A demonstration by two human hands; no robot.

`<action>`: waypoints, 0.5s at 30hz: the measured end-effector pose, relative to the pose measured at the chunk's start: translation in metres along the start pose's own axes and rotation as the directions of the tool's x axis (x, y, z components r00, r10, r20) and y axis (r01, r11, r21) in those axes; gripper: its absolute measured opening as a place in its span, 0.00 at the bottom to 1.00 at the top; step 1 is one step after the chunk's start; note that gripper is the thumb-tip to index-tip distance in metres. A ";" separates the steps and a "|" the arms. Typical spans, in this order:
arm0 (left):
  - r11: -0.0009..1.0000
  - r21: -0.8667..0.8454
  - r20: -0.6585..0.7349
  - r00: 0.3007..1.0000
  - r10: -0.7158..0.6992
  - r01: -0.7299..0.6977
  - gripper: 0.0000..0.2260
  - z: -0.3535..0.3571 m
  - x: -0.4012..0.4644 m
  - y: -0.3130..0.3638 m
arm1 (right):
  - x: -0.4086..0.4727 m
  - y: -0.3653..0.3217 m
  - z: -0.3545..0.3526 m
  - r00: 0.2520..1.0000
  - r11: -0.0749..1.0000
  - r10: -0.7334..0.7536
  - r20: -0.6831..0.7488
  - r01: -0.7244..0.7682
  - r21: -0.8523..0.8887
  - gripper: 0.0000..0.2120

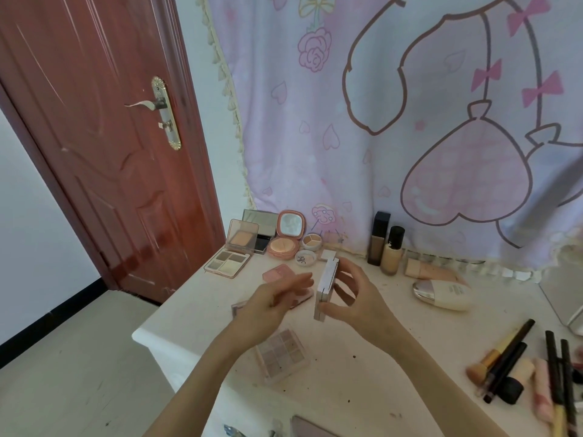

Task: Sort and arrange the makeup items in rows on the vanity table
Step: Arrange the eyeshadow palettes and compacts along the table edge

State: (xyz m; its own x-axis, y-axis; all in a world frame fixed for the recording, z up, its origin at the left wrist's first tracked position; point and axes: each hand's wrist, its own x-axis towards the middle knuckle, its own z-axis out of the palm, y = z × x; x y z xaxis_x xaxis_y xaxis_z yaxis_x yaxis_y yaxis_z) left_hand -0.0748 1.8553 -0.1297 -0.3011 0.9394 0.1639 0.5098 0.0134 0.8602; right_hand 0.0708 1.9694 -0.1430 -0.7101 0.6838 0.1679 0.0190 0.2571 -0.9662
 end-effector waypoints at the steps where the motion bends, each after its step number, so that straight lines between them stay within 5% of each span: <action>1: 0.994 -0.098 -0.043 0.998 -0.042 0.038 0.16 -0.001 0.000 0.005 | -0.002 0.001 0.002 0.998 0.997 -0.068 0.010 0.069 -0.046 0.35; 3: 0.971 -0.209 -0.050 0.991 -0.127 0.114 0.15 -0.001 0.001 0.013 | -0.005 0.002 0.006 0.983 0.977 -0.183 0.028 0.185 -0.102 0.36; 8: 0.967 -0.177 0.105 0.980 -0.167 0.184 0.18 0.003 0.001 0.023 | -0.007 0.001 0.016 0.932 0.916 -0.359 0.039 0.360 -0.175 0.33; 13: 0.959 -0.247 0.078 0.989 -0.123 0.139 0.17 -0.001 0.001 0.015 | -0.011 0.000 0.016 0.935 0.916 -0.344 0.086 0.354 -0.188 0.37; 15: 0.964 -0.257 -0.021 0.997 -0.077 0.069 0.20 -0.001 0.002 0.012 | -0.012 0.001 0.012 0.965 0.970 -0.221 0.142 0.233 -0.070 0.36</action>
State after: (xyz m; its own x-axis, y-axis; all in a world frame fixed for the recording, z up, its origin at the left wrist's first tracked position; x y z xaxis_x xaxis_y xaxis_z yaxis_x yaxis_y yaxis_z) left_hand -0.0701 1.8567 -0.1189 -0.3563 0.9282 0.1073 0.2637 -0.0103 0.9646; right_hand 0.0707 1.9530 -0.1486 -0.7896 0.5056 0.3477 -0.0974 0.4561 -0.8846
